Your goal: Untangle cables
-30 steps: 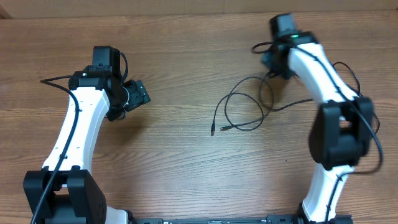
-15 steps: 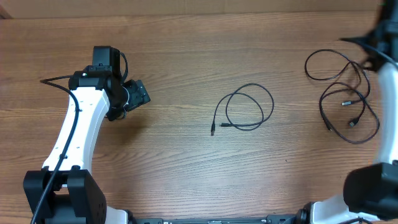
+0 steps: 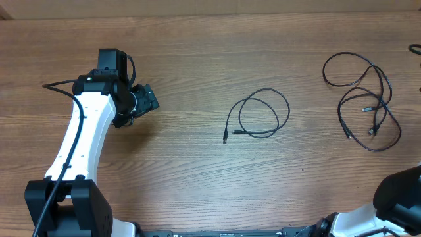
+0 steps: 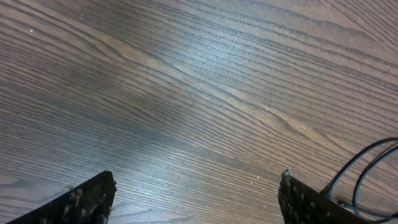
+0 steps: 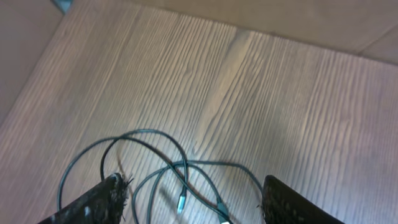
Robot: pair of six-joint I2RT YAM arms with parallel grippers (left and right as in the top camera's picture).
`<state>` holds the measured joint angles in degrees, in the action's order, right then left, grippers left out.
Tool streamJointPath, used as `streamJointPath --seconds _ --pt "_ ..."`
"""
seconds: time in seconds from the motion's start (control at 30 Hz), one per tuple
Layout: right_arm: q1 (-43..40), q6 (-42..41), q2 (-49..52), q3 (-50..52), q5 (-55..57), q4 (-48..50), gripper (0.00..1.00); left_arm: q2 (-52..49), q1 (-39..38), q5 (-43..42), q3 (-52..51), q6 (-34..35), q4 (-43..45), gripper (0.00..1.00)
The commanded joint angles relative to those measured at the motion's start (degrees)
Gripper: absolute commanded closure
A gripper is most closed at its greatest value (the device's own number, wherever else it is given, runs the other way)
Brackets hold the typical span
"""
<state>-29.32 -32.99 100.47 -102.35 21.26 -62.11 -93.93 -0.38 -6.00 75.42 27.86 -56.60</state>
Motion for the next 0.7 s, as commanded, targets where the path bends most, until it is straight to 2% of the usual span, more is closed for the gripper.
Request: streamJointPath --seconds 0.0,0.1,0.23,0.3,0.47,0.67 --pt "0.1 0.2 1.2 0.0 -5.2 -0.2 0.31 0.3 0.0 -0.5 1.3 -0.9 0.1 0.16" --pt "0.6 5.0 1.4 0.0 -14.7 -0.2 0.25 0.3 0.0 -0.5 1.3 -0.9 0.1 0.16" --pt "2.6 16.1 1.4 0.0 -28.9 -1.3 0.07 0.3 0.0 -0.5 1.3 -0.9 0.1 0.16" --pt "4.0 21.4 1.4 0.0 -33.7 -2.8 0.01 0.3 0.0 -0.5 1.3 -0.9 0.1 0.16" --pt "9.5 28.6 1.4 0.0 -36.6 -7.7 0.0 0.3 0.0 -0.5 1.3 -0.9 0.3 0.16" --pt "17.8 30.3 1.4 0.4 -36.3 -12.9 0.0 0.3 0.0 -0.4 1.3 -0.9 0.3 0.16"
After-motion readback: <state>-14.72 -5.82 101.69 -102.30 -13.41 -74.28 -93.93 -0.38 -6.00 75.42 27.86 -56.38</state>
